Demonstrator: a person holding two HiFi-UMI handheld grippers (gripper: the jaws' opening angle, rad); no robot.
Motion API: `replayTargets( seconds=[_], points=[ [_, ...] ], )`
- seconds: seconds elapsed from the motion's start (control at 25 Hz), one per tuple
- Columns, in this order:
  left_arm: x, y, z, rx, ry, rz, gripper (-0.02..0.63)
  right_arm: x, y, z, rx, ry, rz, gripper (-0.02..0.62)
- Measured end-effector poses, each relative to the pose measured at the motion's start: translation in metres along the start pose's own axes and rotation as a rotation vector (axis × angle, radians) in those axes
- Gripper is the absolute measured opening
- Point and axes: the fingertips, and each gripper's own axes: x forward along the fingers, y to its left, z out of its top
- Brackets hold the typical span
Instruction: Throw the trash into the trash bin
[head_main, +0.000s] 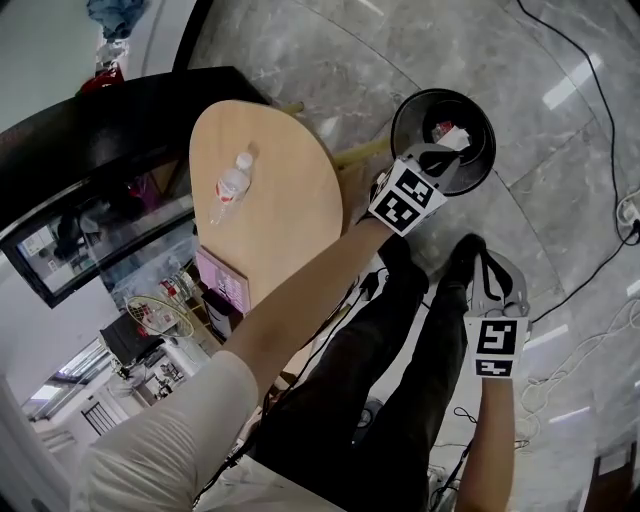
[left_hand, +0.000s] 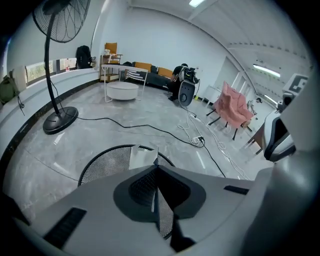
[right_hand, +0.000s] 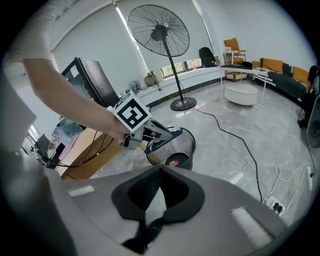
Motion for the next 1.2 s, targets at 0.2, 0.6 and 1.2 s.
replayTargets(
  seconds=[0.2,0.6,1.2],
  points=[
    [0.021,0.011,-0.016,-0.02,0.009,0.012,0.009,0.012,0.004,-0.012,0.001,0.008,0.014,0.011],
    [0.01,0.004,-0.03,-0.056,0.029,-0.009,0.241,0.011,0.01,-0.011,-0.017,0.011,0.019,0.011],
    [-0.075,-0.008,0.03,-0.093,-0.121,0.01,0.227,-0.007,0.041,0.033,-0.066,-0.028,0.018,0.011]
  ],
)
